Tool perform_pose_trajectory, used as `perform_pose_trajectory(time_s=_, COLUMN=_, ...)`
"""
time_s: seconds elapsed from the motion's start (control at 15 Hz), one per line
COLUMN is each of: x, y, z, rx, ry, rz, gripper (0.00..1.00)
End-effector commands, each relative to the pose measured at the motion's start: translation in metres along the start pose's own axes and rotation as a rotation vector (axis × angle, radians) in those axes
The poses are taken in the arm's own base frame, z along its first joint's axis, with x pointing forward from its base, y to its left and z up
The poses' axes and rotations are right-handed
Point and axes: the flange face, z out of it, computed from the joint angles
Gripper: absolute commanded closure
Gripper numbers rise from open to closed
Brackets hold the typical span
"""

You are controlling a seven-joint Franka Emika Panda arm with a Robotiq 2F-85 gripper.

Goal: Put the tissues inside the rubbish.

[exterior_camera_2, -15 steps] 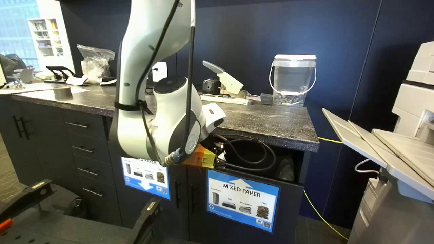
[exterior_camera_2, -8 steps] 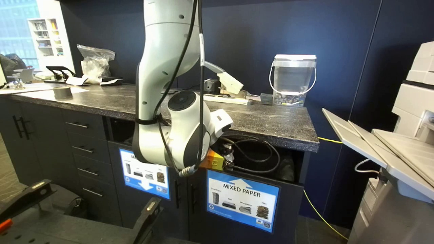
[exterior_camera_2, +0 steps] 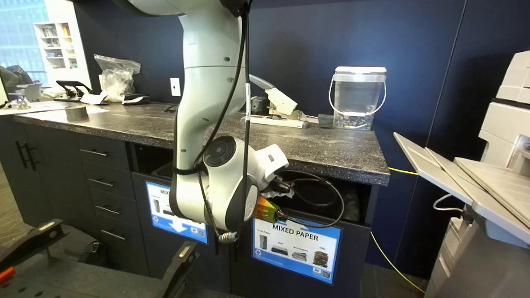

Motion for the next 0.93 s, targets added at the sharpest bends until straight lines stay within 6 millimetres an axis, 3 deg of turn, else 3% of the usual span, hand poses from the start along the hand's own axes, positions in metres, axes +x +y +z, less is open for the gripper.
perform_pose_trajectory(time_s=0.0, x=-0.007, y=0.002, z=0.016, rx=0.027, ry=0.133, rz=0.037, gripper=0.88)
perform_pose_trajectory(time_s=0.47, x=-0.01, y=0.004, z=0.056, rx=0.084, ry=0.156, rz=0.049, gripper=0.88)
perform_pose_trajectory(time_s=0.87, x=-0.004, y=0.007, z=0.078, rx=0.084, ry=0.131, rz=0.035, gripper=0.89)
